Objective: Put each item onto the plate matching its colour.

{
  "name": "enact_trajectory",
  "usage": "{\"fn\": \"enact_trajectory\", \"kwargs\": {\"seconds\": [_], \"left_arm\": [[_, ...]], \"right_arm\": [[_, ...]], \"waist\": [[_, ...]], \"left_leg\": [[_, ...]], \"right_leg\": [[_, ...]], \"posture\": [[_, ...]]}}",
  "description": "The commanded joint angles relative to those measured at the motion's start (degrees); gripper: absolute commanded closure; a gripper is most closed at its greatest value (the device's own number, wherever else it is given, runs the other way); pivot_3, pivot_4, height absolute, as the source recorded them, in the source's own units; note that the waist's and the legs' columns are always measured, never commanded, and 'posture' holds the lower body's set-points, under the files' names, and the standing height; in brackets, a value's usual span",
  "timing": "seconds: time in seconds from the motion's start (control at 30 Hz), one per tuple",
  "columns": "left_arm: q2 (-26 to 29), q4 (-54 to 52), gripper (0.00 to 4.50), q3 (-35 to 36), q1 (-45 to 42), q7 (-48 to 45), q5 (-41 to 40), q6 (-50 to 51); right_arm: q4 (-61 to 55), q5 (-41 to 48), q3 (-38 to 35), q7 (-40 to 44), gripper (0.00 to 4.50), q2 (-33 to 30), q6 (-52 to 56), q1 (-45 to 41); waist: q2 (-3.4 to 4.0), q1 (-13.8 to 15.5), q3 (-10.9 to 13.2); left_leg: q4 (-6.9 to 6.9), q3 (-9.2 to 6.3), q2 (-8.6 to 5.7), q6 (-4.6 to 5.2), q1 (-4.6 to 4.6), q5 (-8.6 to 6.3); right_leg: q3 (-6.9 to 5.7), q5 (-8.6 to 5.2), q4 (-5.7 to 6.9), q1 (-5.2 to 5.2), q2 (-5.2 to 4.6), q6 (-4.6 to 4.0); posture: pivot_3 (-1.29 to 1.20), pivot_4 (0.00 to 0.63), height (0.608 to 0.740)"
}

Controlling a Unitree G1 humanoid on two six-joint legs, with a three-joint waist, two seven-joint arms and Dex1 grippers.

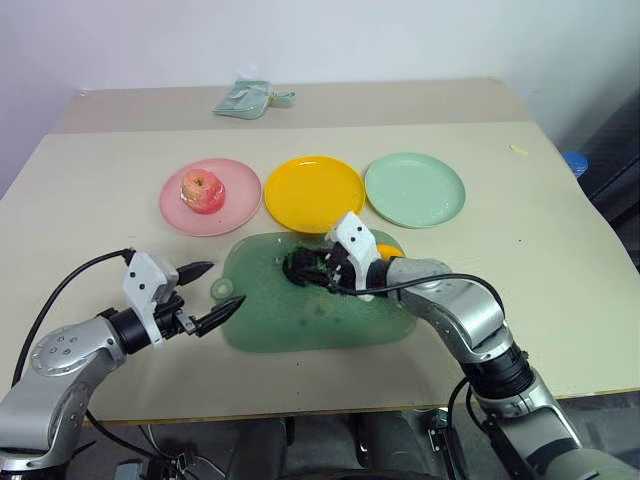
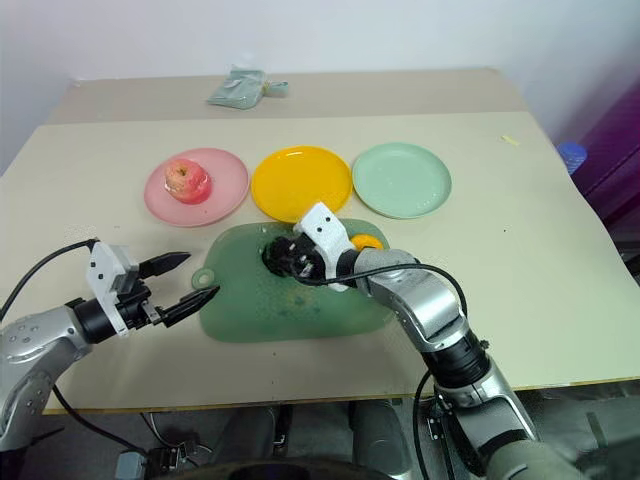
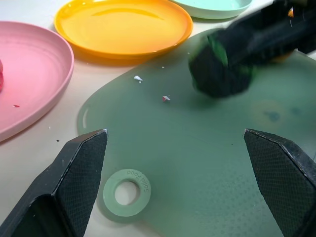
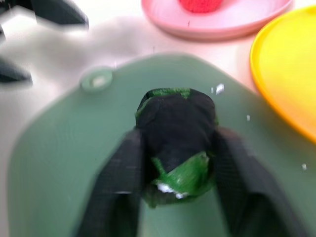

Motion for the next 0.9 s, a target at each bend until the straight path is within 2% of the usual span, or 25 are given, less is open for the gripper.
{"fn": "enact_trajectory", "kwargs": {"seconds": [0.03, 0.13, 0.2, 0.37, 0.43, 0.47, 0.57, 0.77, 0.9], "left_arm": [[-0.15, -1.05, 0.0, -0.15, 0.08, 0.32, -0.11, -0.15], [-0.5, -1.52, 0.0, -0.92, -0.31, 0.33, -0.56, -0.08], [-1.03, -2.25, 0.0, -2.16, -1.04, 0.37, -1.17, 0.3], [-2.57, -3.72, 0.0, -6.47, -3.15, 0.96, -1.17, 0.89], [-3.19, -4.26, 0.0, -7.55, -3.7, 1.7, -1.0, 1.22], [-3.39, -4.54, 0.0, -7.83, -3.75, 1.94, -0.94, 1.3], [-3.67, -5.02, 0.0, -8.05, -3.53, 2.37, -1.09, 1.42], [-3.43, -4.69, 0.0, -8.23, -2.91, 1.98, -0.97, 0.99], [-3.14, -3.5, 0.0, -8.48, -3.43, 1.07, -0.72, 0.59]], "right_arm": [[-3.11, 3.31, -8.85, -1.68, 2.67, 0.25, 1.24, -3.17], [0.37, 2.73, -15.13, -4.1, 2.67, -1.27, 0.6, -5.82], [7.15, -0.54, -18.52, -8.11, 2.67, -2.53, -0.96, -8.21], [24.55, -8.17, -19.78, -13.2, 2.67, -4.27, -11.06, -11.95], [26.1, -8.57, -19.93, -11.19, 2.14, -4.46, -15.97, -12.25], [25.68, -8.49, -20.0, -10.26, 1.84, -4.59, -17.41, -12.14], [20.41, -7.06, -19.2, -4.5, 0.43, -6.54, -19.71, -9.7], [2.58, 3.79, -17.75, 16.16, 0.43, -16.38, -16.02, 4.09], [-0.55, 4.07, -14.94, 20.52, 0.43, -20.76, -14.64, 10.7]], "waist": [[0.0, 0.09, 0.0], [0.01, 0.05, 0.01], [0.01, -0.02, 0.0], [0.01, -0.11, 0.01], [0.07, -0.22, 0.04], [0.16, -0.38, 0.1], [0.21, -0.55, 0.1], [0.18, 0.23, 0.09], [0.18, 0.06, 0.09]], "left_leg": [[0.0, 0.0, 0.0, 0.0, 0.0, 0.0], [0.0, 0.0, -0.01, 0.0, 0.0, 0.0], [-0.01, 0.02, -0.01, 0.0, 0.0, 0.0], [-0.03, 0.08, -0.04, 0.0, 0.02, 0.0], [-0.04, 0.12, -0.06, 0.0, 0.0, 0.0], [-0.04, 0.14, -0.05, 0.01, -0.02, 0.0], [-0.08, 0.22, 0.03, 0.02, -0.02, -0.01], [-0.03, 0.07, 0.07, 0.08, 0.01, -0.04], [0.02, 0.06, 0.06, 0.09, 0.08, -0.05]], "right_leg": [[0.0, 0.0, 0.0, 0.0, 0.0, 0.0], [0.0, 0.0, 0.0, 0.0, 0.0, 0.0], [0.0, 0.0, -0.01, 0.0, 0.0, 0.0], [0.02, 0.0, -0.02, 0.0, 0.02, 0.0], [0.04, 0.0, -0.02, -0.03, 0.04, 0.0], [0.07, 0.0, -0.01, -0.07, 0.05, 0.0], [0.17, 0.0, 0.06, -0.16, 0.12, 0.0], [0.08, 0.0, -0.1, 0.06, 0.12, 0.01], [0.05, 0.0, -0.14, 0.19, 0.1, 0.01]], "posture": [[0.0, 0.15, 0.74], [0.0, 0.15, 0.74], [0.0, 0.15, 0.74], [0.0, 0.15, 0.74], [0.0, 0.15, 0.74], [0.0, 0.15, 0.74], [0.0, 0.15, 0.74], [0.0, 0.15, 0.74], [0.0, 0.15, 0.74]]}}
